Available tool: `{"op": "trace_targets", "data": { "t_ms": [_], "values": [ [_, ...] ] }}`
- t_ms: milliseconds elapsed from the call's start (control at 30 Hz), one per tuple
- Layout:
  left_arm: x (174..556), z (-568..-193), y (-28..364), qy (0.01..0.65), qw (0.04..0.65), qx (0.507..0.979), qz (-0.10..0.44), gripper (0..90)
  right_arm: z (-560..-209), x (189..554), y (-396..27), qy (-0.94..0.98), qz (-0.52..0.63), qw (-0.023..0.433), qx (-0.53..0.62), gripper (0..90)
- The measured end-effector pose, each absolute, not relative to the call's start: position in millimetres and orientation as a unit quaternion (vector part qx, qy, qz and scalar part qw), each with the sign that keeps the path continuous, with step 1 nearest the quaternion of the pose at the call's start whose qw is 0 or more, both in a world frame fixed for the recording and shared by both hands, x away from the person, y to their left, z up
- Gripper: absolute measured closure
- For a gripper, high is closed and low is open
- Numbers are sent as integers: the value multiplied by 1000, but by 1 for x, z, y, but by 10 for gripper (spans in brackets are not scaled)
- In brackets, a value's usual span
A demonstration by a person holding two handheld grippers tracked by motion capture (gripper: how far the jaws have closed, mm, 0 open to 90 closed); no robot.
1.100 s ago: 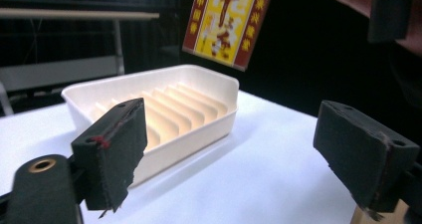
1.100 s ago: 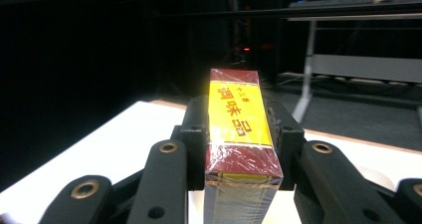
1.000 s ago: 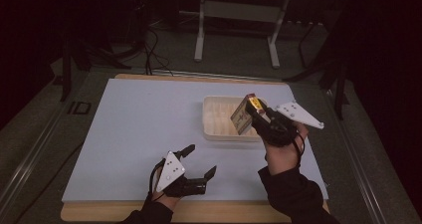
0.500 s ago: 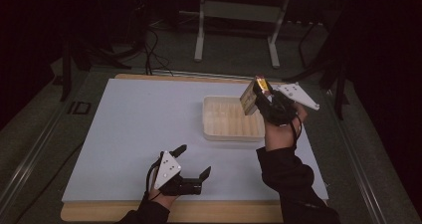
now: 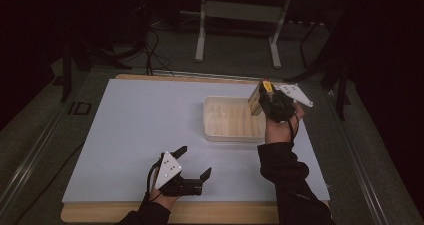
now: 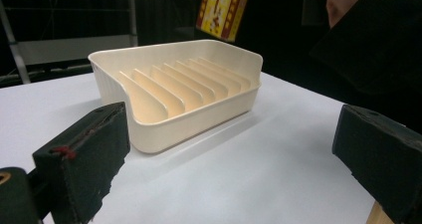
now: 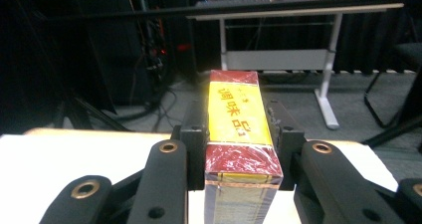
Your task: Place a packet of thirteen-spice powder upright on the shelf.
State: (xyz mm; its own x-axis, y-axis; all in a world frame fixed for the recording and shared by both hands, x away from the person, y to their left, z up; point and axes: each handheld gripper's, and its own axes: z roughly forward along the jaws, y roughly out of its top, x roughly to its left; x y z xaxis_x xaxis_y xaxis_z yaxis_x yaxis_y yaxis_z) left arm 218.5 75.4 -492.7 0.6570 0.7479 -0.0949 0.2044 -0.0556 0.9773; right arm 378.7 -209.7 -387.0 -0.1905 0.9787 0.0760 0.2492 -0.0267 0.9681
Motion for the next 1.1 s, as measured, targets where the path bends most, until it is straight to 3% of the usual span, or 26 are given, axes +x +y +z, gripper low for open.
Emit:
{"op": "trace_targets", "data": {
  "t_ms": [1100],
  "values": [
    [220,-494,77,355,593,687,223,28,-450,395,-214,603,440,358,561,678]
  ]
}}
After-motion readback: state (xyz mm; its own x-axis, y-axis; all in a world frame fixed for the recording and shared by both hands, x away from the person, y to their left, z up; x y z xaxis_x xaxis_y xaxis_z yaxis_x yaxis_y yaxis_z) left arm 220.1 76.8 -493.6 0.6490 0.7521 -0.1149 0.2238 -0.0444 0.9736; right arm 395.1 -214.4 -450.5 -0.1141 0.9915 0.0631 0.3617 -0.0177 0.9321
